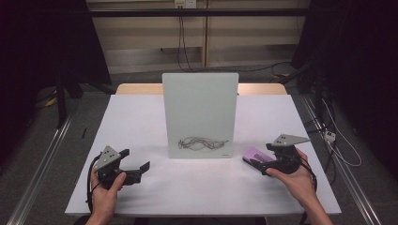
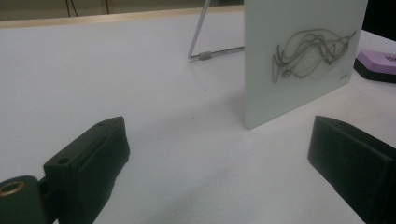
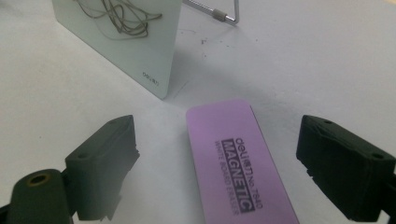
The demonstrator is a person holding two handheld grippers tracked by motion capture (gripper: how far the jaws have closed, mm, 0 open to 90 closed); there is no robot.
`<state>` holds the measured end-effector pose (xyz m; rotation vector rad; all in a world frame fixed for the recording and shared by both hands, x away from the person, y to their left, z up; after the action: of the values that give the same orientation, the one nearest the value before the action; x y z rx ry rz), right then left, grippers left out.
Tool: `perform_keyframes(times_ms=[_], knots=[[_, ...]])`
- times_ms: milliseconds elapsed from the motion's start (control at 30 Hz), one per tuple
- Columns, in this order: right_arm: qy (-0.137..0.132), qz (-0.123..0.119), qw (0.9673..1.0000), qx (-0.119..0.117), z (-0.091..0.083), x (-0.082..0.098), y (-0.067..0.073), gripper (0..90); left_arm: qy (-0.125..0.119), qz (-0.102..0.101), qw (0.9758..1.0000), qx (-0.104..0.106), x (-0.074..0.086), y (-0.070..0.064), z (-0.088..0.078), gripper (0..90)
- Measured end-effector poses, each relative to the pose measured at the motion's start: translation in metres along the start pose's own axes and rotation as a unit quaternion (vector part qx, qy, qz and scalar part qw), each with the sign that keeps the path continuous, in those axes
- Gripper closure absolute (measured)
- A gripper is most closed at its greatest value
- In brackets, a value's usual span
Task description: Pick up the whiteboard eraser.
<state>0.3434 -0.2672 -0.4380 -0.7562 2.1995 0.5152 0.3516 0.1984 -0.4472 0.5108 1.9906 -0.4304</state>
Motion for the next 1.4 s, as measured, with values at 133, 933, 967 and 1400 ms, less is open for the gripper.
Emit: perform_keyframes(times_ms=[133, 933, 967, 1400], knots=[[0.021, -0.008, 0.9997, -0.01, 0.005, -0.009, -0.006, 15.1, 0.001, 0.003, 1.0, 0.0, 0.0, 0.0, 0.0, 5.1], [0.134, -0.048, 0.9896, -0.02, 0.017, 0.007, -0.018, 32.9, 0.007, 0.0, 1.0, 0.0, 0.003, 0.001, -0.002, 5.1], [0.137, -0.05, 0.9891, -0.024, 0.018, 0.008, -0.017, 35.7, 0.008, 0.0, 1.0, 0.0, 0.003, 0.001, -0.002, 5.1], [0.159, -0.062, 0.9851, -0.017, 0.021, 0.012, -0.017, 40.2, 0.01, 0.002, 0.9999, 0.002, 0.003, 0.002, -0.001, 5.1]])
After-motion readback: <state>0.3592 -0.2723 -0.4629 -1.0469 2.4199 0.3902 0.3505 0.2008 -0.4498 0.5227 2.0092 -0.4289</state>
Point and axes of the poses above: each handheld gripper's, and its own axes: z roughly forward along the jaws, x roughly out of its underside, y roughly to its left, the point moved 4 cm from there along z, roughly forward along the jaws, and after that the axes turned 7 degrees about -x, right-handed, at the moved point
